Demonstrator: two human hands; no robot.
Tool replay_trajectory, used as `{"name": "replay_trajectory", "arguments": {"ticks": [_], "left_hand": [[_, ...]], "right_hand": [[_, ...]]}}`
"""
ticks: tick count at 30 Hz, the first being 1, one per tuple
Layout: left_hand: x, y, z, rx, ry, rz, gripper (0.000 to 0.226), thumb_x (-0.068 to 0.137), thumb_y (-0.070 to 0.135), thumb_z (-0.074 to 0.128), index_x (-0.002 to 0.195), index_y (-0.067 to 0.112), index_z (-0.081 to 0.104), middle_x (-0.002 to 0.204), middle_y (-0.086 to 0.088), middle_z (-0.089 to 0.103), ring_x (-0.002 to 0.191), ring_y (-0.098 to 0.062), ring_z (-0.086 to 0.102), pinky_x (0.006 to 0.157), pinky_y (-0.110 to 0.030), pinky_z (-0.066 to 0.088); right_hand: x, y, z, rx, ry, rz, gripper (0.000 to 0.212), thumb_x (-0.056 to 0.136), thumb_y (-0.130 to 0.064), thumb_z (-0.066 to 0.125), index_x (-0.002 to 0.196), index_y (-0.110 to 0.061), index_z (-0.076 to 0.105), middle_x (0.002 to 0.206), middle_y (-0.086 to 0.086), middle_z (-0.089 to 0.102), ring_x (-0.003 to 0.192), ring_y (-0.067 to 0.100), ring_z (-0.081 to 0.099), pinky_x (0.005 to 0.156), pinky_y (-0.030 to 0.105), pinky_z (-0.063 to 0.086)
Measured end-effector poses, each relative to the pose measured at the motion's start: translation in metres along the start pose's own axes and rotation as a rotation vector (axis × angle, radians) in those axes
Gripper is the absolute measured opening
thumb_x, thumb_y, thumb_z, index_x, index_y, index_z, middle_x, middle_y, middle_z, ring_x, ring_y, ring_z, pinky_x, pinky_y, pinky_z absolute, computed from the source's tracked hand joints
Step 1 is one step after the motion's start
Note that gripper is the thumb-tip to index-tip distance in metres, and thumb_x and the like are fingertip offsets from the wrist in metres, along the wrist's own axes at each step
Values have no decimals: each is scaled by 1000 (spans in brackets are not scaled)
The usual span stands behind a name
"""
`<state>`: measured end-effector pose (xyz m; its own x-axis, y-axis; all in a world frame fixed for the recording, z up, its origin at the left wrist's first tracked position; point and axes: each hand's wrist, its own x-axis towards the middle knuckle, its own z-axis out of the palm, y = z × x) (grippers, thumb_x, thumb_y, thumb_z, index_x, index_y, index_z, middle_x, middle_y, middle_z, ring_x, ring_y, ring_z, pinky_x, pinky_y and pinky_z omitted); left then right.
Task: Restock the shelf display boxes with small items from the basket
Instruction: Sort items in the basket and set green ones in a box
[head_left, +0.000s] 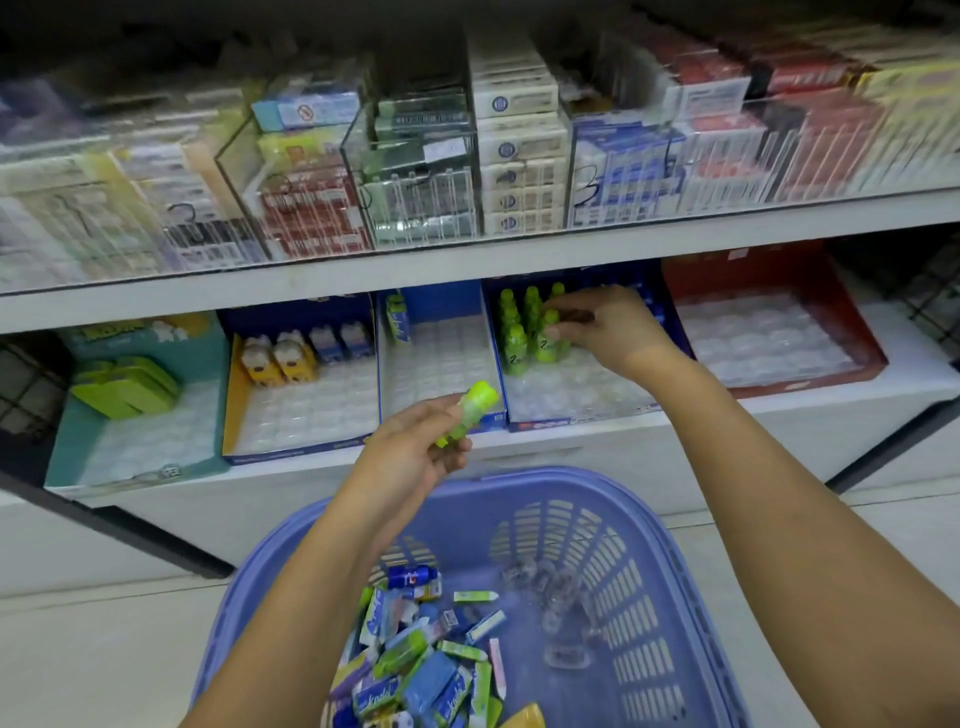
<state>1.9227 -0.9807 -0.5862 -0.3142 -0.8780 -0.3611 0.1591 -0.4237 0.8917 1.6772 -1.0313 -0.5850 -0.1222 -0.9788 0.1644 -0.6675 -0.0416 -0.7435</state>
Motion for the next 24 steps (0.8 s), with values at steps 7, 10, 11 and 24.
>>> {"name": "replay_trajectory", "arguments": {"ticks": [7, 10, 11, 24], "left_hand": [[4, -5, -10, -22, 47, 53, 19, 87, 16, 62, 100, 3, 66, 76, -3, 67, 68, -8, 64, 64, -16, 54], [4, -2, -10, -67, 44, 34, 13, 89, 10, 60, 98, 2, 66, 75, -4, 70, 73, -11, 69, 66, -18, 55], [3, 0, -9, -80, 36, 30, 12, 90, 9, 59, 97, 2, 65, 77, -5, 71, 74, -13, 70, 67, -19, 56], [-1, 27, 30, -14, 81, 18, 31, 91, 33, 58, 92, 2, 64, 82, -15, 72, 59, -10, 66, 59, -19, 57]], "right_hand": [[0, 1, 10, -110, -37, -14, 34, 83, -15, 69, 116, -17, 67, 108, 4, 62, 88, 10, 56, 80, 16, 40], [2, -1, 14, -222, -39, -42, 33, 85, -18, 67, 118, -17, 66, 102, 5, 59, 86, 12, 53, 73, 9, 33], [3, -2, 14, -221, -38, -40, 33, 85, -18, 67, 117, -17, 66, 101, 5, 58, 86, 14, 54, 71, 7, 31], [-73, -55, -4, 523, -250, -59, 40, 74, -12, 76, 110, -23, 64, 111, -2, 65, 88, 6, 65, 80, 18, 52]]}}
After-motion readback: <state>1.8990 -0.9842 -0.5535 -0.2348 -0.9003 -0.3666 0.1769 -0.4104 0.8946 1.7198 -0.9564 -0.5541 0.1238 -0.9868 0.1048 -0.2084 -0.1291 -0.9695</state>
